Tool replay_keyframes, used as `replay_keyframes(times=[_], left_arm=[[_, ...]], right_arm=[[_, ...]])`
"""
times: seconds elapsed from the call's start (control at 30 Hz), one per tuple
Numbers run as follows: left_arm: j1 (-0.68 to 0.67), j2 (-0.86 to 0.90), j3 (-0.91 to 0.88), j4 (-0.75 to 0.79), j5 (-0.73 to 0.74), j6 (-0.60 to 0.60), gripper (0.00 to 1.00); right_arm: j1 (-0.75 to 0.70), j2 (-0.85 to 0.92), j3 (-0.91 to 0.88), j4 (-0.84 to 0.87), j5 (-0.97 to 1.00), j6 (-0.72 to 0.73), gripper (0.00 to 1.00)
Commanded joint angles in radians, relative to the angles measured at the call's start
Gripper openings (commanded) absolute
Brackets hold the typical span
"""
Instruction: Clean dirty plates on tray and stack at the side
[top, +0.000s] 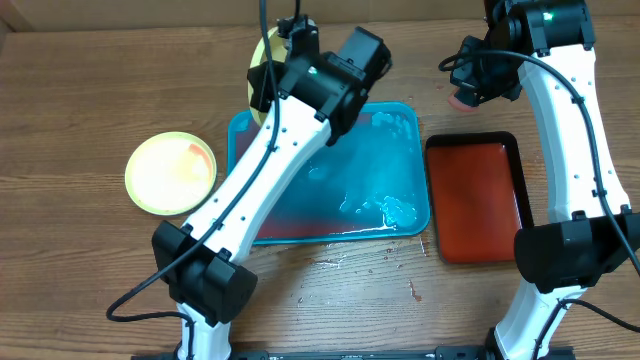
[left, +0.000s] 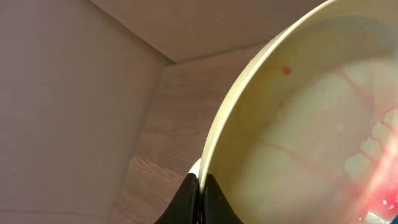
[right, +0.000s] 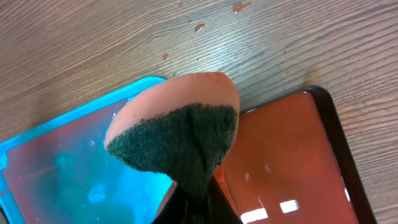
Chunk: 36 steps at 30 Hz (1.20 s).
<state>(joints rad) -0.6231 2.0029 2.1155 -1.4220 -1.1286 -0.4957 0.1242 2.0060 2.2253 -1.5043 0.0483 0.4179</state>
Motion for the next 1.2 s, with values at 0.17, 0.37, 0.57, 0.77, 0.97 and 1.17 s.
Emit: replay_keyframes(times=[0.17, 0.37, 0.57, 0.77, 0.97, 1.17], left_arm=[[-0.085, -0.025, 0.001, -0.041, -0.192, -0.063, 0.04], [-0.118, -0.025, 0.001, -0.067, -0.24, -0.077, 0.04], [-0.133, -0.025, 0.001, -0.071, -0.253, -0.081, 0.04], [-0.137, -0.025, 0.001, -0.074, -0.259, -0.081, 0.04], [-0.137, -0.025, 0.001, -0.073, -0.259, -0.082, 0.04], [-0.137, -0.025, 0.001, -0.073, -0.257, -0.089, 0.04]], right_arm=[[-0.003, -0.003, 0.007, 0.002, -0.004, -0.007, 0.04], [-0.003, -0.003, 0.007, 0.002, 0.002, -0.007, 0.04], [-0.003, -0.003, 0.007, -0.002, 0.002, -0.007, 0.04], [-0.003, -0.003, 0.007, -0.004, 0.002, -0.011, 0.04], [-0.003, -0.003, 0.007, -0.008, 0.002, -0.011, 0.04], [-0.003, -0.003, 0.007, -0.008, 0.002, -0.011, 0.04]])
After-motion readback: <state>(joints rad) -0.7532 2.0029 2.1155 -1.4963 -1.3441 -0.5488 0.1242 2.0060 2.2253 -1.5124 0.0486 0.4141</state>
